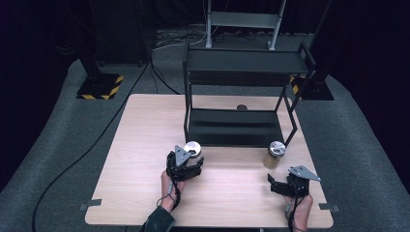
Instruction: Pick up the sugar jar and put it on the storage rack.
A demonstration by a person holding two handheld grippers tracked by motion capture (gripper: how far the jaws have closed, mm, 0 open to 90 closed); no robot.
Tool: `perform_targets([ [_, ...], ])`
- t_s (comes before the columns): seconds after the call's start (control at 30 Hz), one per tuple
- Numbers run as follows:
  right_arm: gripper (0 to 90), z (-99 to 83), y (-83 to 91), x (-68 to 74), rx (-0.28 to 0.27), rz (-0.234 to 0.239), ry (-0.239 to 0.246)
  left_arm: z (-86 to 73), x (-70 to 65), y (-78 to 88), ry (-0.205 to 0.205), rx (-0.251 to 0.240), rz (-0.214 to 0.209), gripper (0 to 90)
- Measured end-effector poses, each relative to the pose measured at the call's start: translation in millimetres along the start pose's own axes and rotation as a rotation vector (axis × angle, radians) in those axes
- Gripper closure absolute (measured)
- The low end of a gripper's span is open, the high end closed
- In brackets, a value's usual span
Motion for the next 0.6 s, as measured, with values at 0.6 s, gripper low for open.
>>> perform_targets([
  [0.6,1.1,-0.3,0.2,-1.2,-0.003,0.005,-0.006,14.2,-2.4,-18.4,-0.030,0.002,-0.022,30.4],
])
Point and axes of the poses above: each handheld gripper's, and its own axes: y roughly backward along the jaws, z roughly out of its top, x roughly to its left, the point moved 3 cm from there along -y, roughly forward along the jaws, and after that the axes turned 6 degrees about -y, right-handed, at the moved point
